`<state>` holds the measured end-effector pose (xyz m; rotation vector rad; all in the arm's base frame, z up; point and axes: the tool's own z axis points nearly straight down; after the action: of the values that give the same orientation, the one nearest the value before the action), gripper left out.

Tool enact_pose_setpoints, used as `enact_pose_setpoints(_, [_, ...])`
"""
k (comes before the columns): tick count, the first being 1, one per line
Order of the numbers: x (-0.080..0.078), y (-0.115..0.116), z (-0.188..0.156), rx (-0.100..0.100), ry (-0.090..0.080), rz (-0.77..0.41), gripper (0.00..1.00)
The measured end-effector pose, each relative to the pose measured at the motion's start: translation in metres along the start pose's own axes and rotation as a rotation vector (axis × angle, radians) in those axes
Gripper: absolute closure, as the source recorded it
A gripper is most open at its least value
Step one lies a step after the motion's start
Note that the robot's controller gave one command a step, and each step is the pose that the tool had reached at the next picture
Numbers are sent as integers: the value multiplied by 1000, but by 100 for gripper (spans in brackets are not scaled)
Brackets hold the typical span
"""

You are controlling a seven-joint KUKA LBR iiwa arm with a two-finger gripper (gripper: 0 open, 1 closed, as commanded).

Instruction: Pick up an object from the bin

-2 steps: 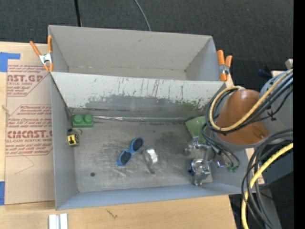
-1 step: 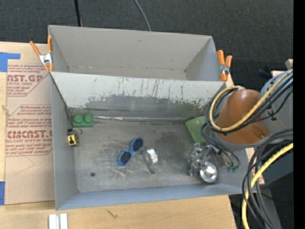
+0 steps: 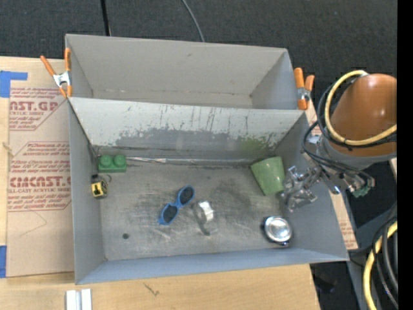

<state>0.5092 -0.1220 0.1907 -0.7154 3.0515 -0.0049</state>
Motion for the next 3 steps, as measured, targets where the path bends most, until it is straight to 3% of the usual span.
enact_pose_setpoints(1, [1,1,3,-5,4,1,0])
enact_pose_setpoints(2, [18,6,118,4,-13,-3,0])
enact_pose_setpoints(3, [20,7,117,1,-5,-4,100])
